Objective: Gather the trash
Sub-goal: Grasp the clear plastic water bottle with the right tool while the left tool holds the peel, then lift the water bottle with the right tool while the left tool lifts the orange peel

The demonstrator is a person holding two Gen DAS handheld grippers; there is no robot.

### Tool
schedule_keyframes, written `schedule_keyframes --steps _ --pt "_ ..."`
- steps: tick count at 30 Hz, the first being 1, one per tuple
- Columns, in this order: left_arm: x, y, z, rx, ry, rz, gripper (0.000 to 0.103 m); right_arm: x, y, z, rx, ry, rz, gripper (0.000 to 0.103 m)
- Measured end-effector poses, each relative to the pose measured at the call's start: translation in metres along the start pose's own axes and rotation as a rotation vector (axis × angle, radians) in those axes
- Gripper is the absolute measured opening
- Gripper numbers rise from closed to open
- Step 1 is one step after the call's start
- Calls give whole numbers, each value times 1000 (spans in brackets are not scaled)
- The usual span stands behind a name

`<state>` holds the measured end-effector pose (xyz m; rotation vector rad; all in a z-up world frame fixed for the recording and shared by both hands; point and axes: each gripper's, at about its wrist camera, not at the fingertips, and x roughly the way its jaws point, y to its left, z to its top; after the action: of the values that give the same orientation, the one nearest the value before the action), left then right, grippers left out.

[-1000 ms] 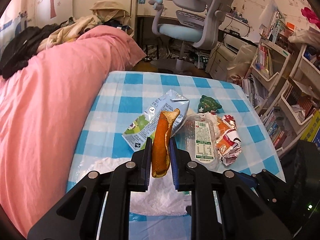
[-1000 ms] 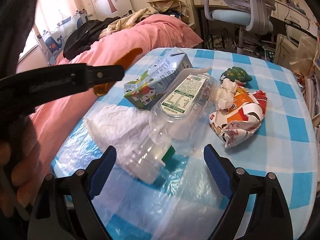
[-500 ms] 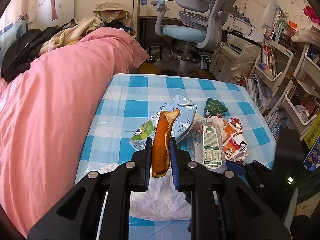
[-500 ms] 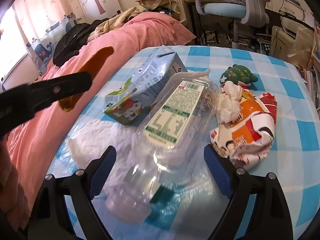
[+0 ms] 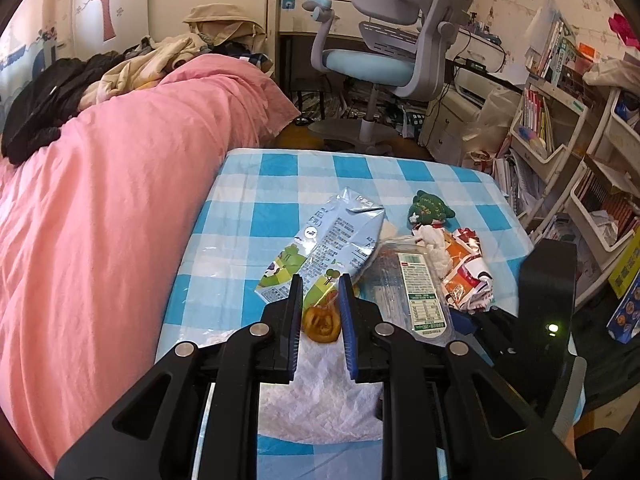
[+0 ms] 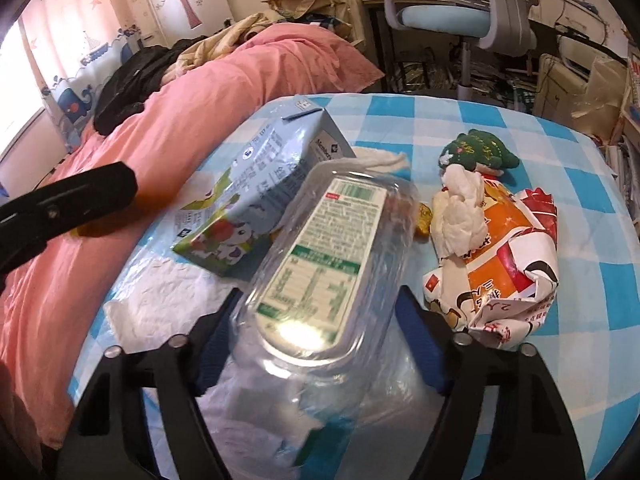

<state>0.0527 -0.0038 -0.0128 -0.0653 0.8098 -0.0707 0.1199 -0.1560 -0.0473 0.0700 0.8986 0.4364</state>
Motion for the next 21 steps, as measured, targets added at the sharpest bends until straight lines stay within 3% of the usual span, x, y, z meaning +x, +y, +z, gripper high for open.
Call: schedule_keyframes --steps 4,21 --pt "-6 6 -1 -22 -6 -10 17 -18 -4 -5 -7 2 42 57" --pt "-39 6 -23 -19 -49 -48 17 -99 -23 -35 142 -100 261 56"
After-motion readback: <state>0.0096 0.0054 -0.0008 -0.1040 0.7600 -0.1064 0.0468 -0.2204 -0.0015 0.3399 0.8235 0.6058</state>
